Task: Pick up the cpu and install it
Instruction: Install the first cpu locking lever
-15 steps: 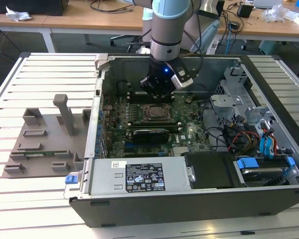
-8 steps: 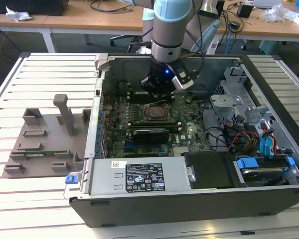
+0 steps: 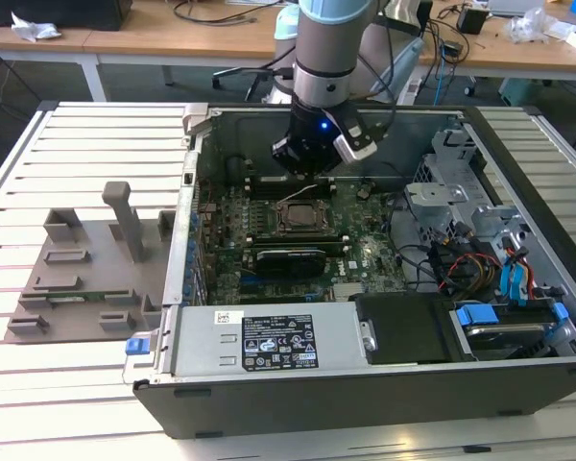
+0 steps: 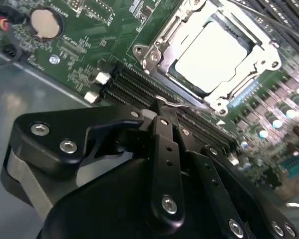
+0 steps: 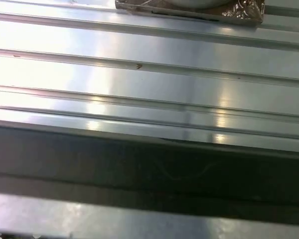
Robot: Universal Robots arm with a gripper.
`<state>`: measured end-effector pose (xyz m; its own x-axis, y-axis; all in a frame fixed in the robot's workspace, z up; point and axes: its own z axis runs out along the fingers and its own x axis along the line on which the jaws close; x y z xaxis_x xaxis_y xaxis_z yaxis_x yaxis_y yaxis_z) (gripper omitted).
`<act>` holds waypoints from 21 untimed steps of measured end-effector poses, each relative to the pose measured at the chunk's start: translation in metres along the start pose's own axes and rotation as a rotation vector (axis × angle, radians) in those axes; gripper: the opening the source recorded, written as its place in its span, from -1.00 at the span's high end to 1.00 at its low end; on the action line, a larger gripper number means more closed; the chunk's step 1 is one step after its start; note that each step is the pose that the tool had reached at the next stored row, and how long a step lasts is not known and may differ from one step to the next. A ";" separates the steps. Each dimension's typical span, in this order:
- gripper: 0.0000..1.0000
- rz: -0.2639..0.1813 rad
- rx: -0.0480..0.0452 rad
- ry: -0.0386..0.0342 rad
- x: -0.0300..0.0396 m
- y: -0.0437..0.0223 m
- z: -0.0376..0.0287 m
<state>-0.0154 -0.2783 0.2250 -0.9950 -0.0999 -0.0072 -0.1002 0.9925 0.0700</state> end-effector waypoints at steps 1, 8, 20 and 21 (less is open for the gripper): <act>0.79 0.000 0.0003 0.0000 0.0000 0.0001 -0.0022; 0.79 0.000 0.0023 0.0005 -0.0006 0.0016 -0.0230; 0.79 0.000 0.0020 0.0005 0.0102 0.0030 -0.0335; 0.79 0.000 0.0019 0.0006 0.0123 0.0027 -0.0317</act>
<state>-0.0279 -0.2791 0.2567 -0.9950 -0.0998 -0.0066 -0.1000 0.9927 0.0681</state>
